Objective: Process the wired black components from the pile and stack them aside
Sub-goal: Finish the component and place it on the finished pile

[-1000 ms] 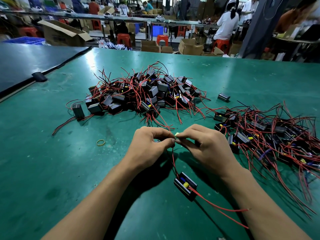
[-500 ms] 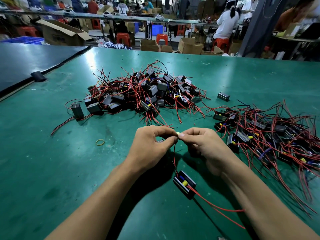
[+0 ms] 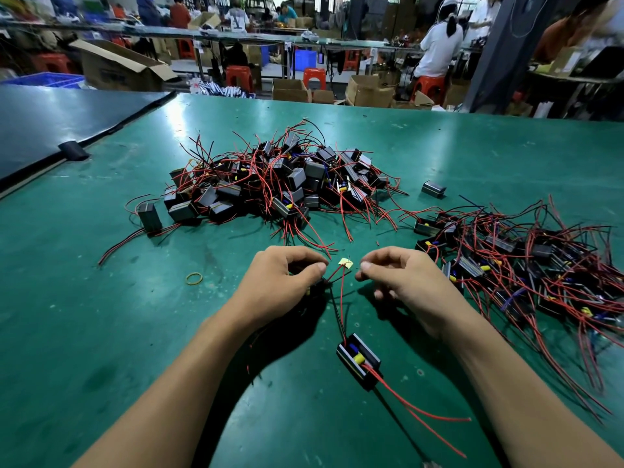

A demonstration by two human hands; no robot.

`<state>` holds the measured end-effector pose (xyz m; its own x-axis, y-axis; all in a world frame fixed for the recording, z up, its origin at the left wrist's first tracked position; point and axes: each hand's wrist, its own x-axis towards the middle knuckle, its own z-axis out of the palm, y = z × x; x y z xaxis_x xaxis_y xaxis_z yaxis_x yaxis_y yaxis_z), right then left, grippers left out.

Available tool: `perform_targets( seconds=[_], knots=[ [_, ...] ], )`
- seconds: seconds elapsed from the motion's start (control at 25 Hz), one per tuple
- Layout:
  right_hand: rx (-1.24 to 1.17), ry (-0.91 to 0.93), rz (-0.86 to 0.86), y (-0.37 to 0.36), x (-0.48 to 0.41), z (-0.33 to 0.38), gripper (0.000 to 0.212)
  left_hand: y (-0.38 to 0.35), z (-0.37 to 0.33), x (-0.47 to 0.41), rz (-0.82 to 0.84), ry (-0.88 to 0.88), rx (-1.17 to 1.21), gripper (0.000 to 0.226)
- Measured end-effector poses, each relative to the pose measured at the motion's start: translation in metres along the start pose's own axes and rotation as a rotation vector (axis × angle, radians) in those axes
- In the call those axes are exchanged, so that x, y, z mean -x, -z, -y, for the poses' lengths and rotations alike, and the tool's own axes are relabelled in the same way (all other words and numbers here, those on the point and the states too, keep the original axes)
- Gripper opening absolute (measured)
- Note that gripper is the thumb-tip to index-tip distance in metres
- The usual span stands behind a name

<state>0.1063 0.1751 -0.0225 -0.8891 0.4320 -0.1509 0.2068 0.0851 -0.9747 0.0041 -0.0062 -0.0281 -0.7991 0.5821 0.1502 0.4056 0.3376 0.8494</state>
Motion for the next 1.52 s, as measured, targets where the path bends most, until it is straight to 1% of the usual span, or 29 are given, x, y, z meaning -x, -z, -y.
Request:
perform_targets(
  seconds=[0.16, 0.32, 0.48, 0.6, 0.72, 0.92, 1.04, 1.16, 1.32, 1.52],
  knots=[
    [-0.074, -0.108, 0.121, -0.011, 0.003, 0.0, 0.031, 0.005, -0.001, -0.001, 0.082, 0.021, -0.088, 0.007],
    [-0.12, -0.194, 0.277, -0.019, 0.008, 0.0, 0.038, 0.009, 0.0, -0.002, 0.138, 0.054, -0.07, 0.009],
    [-0.115, -0.186, 0.331, -0.026, 0.009, -0.001, 0.046, 0.004, -0.002, -0.001, 0.13, 0.039, -0.052, 0.007],
    [-0.186, -0.183, 0.315, -0.025, 0.007, 0.0, 0.048, 0.003, -0.001, -0.001, 0.125, 0.019, -0.001, 0.007],
    [-0.223, -0.143, 0.261, -0.024, 0.005, 0.0, 0.048, 0.004, 0.001, -0.002, 0.131, 0.02, 0.089, 0.006],
    [-0.203, -0.019, 0.184, -0.028, 0.004, -0.004, 0.027, 0.003, 0.004, -0.005, 0.162, 0.062, 0.282, 0.02],
    [-0.215, 0.003, 0.126, -0.031, 0.003, -0.005, 0.024, 0.003, 0.004, -0.006, 0.173, 0.087, 0.366, 0.021],
    [-0.2, 0.023, 0.091, -0.032, 0.003, -0.006, 0.024, 0.001, 0.003, -0.006, 0.177, 0.091, 0.412, 0.017],
    [-0.207, 0.027, 0.08, -0.03, 0.004, -0.005, 0.026, 0.0, 0.001, -0.006, 0.182, 0.066, 0.39, 0.005],
    [-0.205, 0.072, 0.075, -0.029, 0.004, -0.005, 0.018, -0.001, -0.002, -0.006, 0.148, 0.142, 0.535, 0.003]
  ],
)
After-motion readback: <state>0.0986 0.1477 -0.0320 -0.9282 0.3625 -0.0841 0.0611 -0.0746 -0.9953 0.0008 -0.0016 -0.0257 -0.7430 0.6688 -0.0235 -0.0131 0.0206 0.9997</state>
